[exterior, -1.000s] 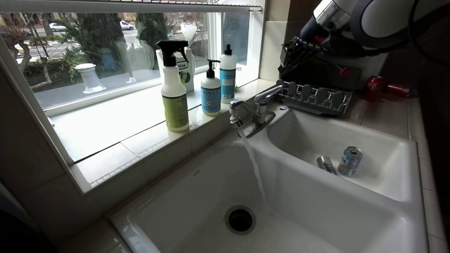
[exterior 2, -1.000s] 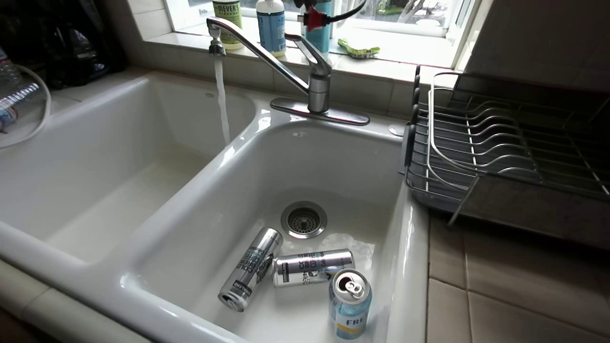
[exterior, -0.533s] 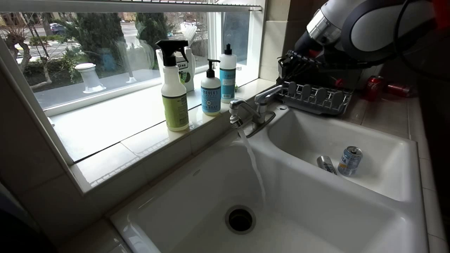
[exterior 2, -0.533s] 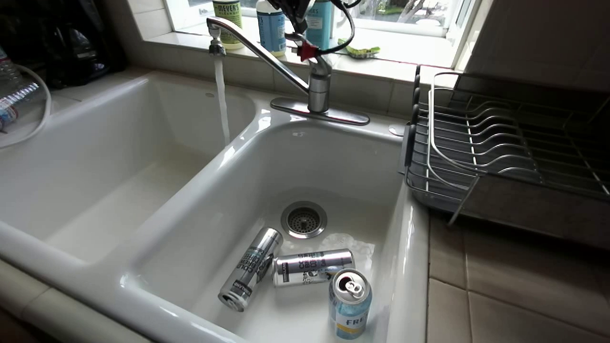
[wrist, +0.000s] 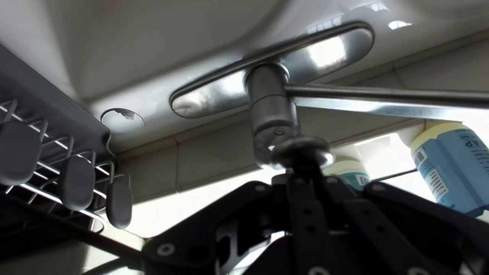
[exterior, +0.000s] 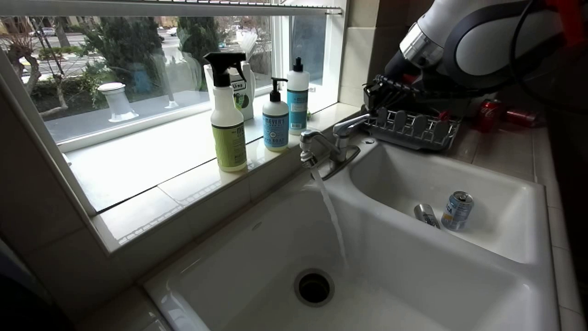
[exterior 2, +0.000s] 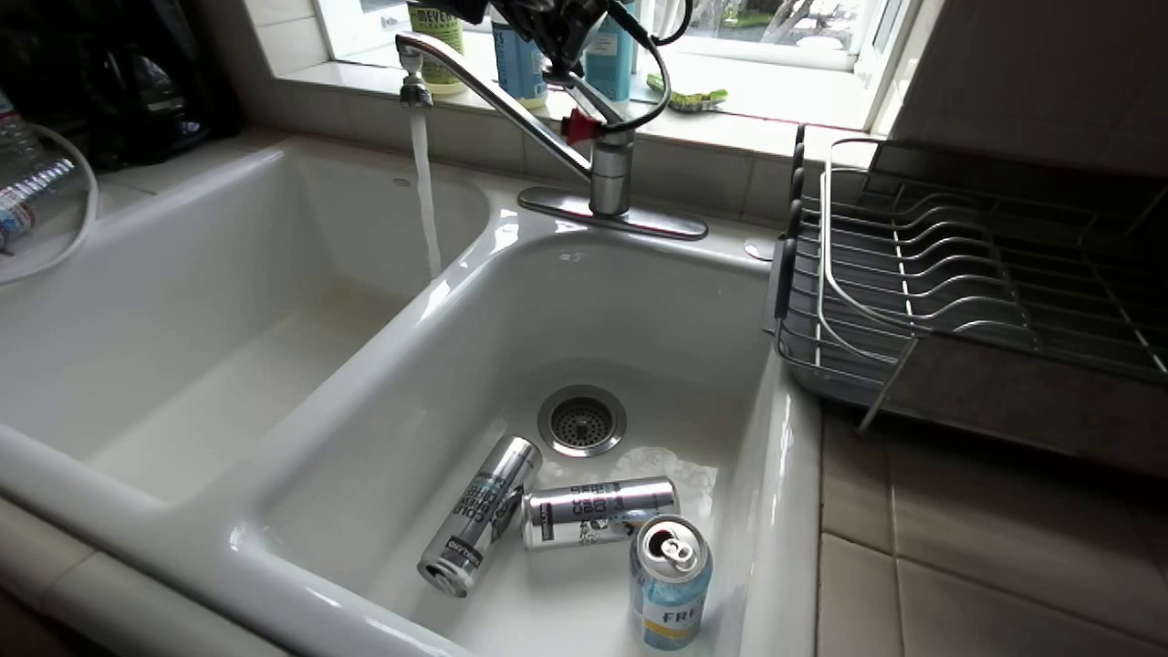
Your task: Move the faucet handle downwards to close the water
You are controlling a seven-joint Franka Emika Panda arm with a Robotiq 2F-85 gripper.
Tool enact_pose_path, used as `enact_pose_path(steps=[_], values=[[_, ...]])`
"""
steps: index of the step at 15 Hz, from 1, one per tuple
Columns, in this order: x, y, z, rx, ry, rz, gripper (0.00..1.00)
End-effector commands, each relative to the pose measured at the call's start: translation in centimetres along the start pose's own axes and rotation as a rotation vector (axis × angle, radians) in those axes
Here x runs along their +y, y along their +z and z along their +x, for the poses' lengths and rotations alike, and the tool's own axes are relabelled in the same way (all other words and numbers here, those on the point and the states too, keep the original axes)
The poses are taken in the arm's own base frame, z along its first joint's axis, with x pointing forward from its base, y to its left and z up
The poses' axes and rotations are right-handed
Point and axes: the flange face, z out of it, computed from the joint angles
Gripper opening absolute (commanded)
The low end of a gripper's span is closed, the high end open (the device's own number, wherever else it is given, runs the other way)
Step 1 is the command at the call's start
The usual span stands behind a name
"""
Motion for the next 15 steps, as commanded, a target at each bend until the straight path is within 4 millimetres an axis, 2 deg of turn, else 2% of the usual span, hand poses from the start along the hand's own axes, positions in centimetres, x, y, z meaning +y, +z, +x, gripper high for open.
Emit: enact_pose_path(steps=[1, 11, 15], values=[[0.3, 2.0, -2.2, -0.036, 0.022, 0.021, 0.00], [1.2, 5.6, -4.0, -0.059, 0.031, 0.028, 0.00], [1.7, 6.3, -4.6, -0.091, 0.039, 0.008, 0.00]])
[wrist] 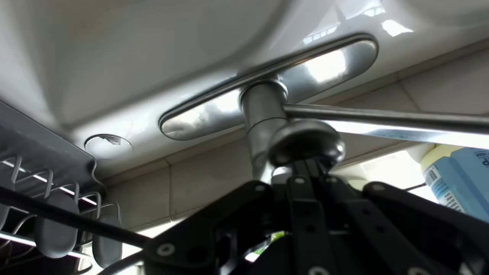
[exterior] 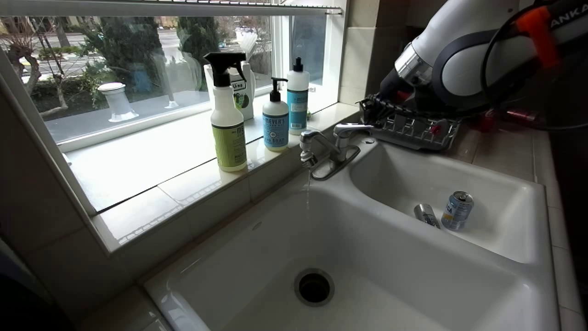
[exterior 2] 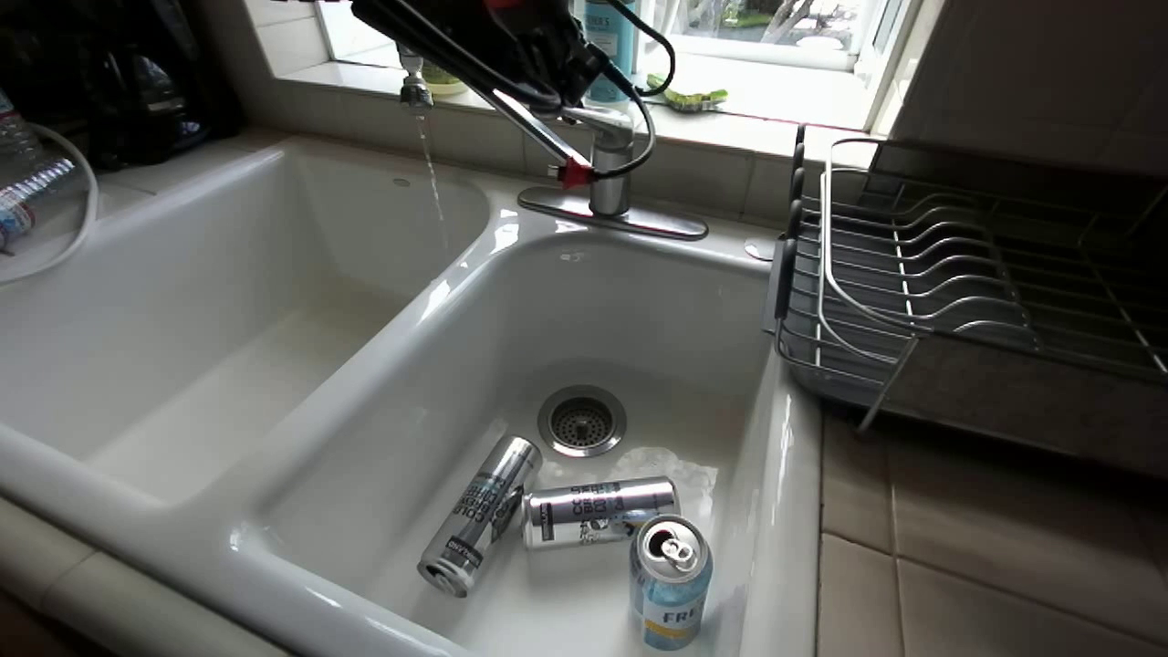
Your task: Move the faucet handle downwards to close the water
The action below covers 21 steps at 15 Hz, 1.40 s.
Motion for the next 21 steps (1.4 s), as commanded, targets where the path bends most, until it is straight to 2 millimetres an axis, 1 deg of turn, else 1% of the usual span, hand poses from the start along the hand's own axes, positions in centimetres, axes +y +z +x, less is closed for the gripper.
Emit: enact_pose_path(steps=[1, 6, 9, 12, 21], values=[[1.5, 3.0, -3.1, -0.091, 0.009, -0.027, 0.00], [1.8, 3.2, -3.2, -0.106, 0.016, -0.041, 0.00], [1.3, 2.4, -2.3, -0.060, 0.011, -0.018, 0.00], [1.3, 1.5, -1.6, -0.001, 0.002, -0.011, 0.00], [1.3, 0.6, -1.1, 0.104, -0.001, 0.009, 0.00]])
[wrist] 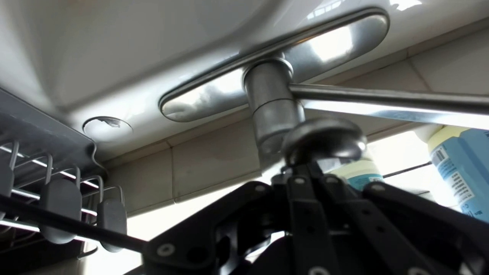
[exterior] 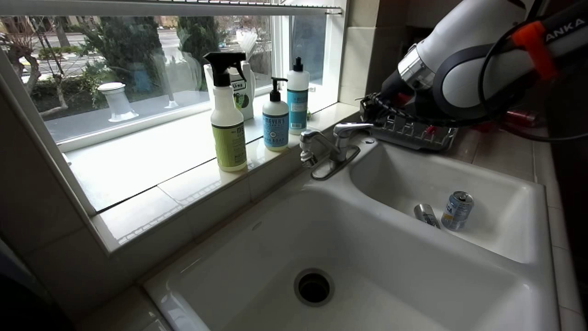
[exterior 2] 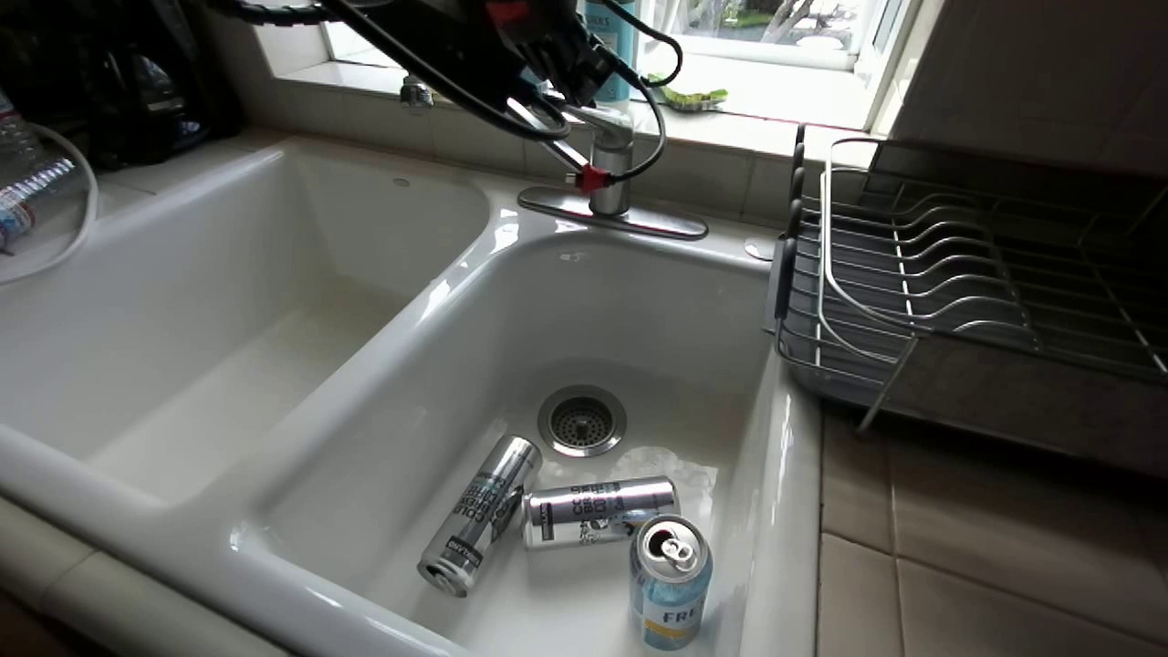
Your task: Move the faucet handle downwards to close the water
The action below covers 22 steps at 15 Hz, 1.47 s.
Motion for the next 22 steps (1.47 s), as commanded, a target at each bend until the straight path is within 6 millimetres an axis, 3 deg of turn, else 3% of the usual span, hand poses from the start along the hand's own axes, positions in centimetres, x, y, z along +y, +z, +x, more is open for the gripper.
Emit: enact_pose_path(steps=[1, 9, 10, 12, 15, 20, 22], values=[[0.4, -0.1, -0.6, 0.029, -0.011, 0.003, 0.00], [-0.3, -2.9, 0.4, 0.098, -0.028, 0.022, 0.00], [-0.5, -3.6, 0.4, 0.100, -0.028, 0.024, 0.26], [-1.1, -5.2, 0.4, 0.108, -0.036, 0.032, 0.33], [-2.2, -8.1, -0.2, 0.097, -0.050, 0.045, 0.55], [-3.7, -12.2, -2.7, -0.040, -0.101, 0.033, 0.93], [-4.2, -13.6, -3.8, -0.098, -0.119, 0.027, 1.00]])
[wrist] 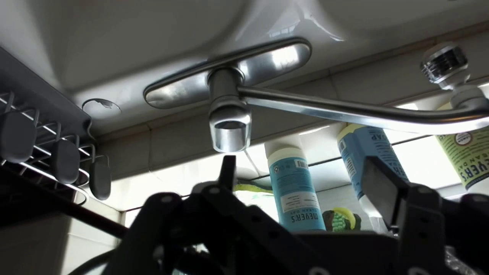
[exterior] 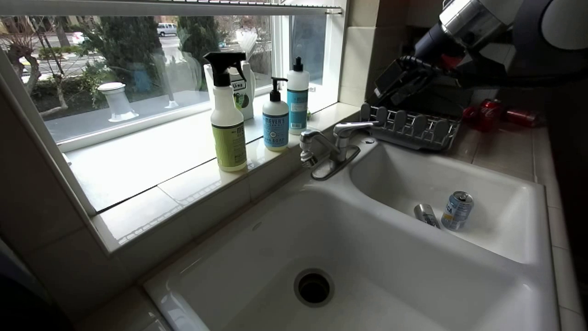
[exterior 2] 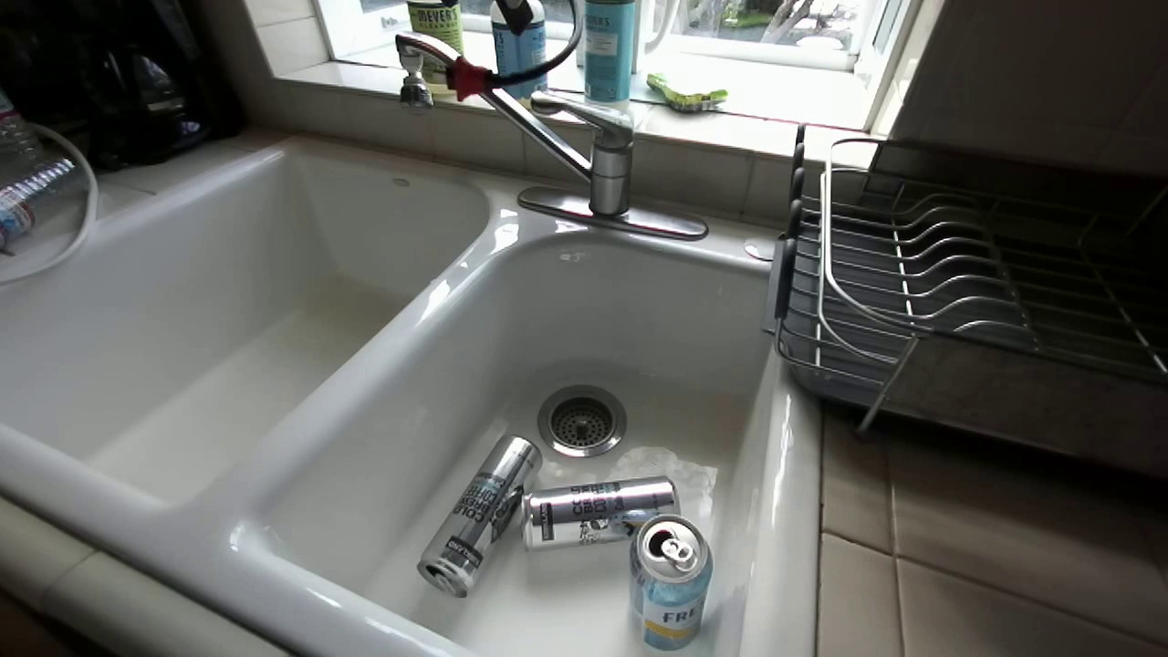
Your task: Move the faucet handle downwards to close the water
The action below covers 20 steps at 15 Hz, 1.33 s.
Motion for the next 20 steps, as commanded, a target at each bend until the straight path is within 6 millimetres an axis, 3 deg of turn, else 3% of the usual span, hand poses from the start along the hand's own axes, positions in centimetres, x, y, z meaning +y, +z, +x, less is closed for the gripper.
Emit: enact_pose_path(steps=[1, 10, 20], values=[[-0.8, -2.8, -3.1, -0.095, -0.033, -0.009, 1.00], [-4.2, -6.5, -7.0, -0.202, -0.180, 0.036, 1.00], [-7.9, -8.5, -8.8, -0.174, -0.306, 0.102, 1.00]])
